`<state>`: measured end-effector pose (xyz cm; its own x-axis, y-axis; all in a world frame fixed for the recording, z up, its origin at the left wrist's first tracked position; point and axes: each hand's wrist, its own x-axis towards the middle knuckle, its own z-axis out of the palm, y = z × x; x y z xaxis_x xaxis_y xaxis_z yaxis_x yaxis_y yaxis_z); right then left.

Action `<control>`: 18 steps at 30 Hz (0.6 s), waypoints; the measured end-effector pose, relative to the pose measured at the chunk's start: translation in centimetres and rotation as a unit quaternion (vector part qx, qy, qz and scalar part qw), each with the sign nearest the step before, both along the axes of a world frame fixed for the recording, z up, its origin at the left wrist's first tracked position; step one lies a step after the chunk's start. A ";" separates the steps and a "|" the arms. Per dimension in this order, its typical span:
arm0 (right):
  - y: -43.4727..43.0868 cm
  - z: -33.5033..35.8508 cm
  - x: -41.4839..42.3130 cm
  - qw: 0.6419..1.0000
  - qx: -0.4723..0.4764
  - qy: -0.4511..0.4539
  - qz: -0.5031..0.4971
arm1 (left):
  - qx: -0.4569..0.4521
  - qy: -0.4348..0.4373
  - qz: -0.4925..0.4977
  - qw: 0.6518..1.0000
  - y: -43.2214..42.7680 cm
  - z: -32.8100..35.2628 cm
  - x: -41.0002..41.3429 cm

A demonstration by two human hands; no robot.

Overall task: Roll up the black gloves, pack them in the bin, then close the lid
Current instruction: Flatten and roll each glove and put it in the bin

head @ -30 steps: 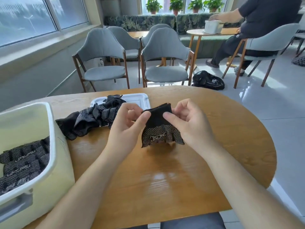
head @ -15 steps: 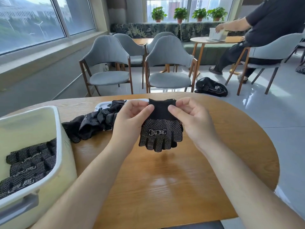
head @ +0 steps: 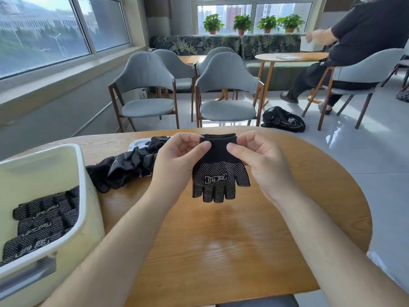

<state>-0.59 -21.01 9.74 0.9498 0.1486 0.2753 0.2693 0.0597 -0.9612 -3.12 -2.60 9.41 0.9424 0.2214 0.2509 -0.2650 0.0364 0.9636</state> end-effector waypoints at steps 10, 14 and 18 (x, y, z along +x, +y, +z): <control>-0.4 -0.5 0.4 0.998 -0.063 0.008 -0.012 | 0.210 -0.018 0.028 0.977 0.3 0.6 -0.1; -0.4 -0.4 1.3 0.988 -0.149 -0.004 -0.029 | 0.271 0.006 0.032 0.962 0.3 0.7 0.7; 0.1 1.0 2.8 0.977 -0.203 -0.013 -0.060 | 0.320 0.004 0.056 0.946 0.3 1.5 2.7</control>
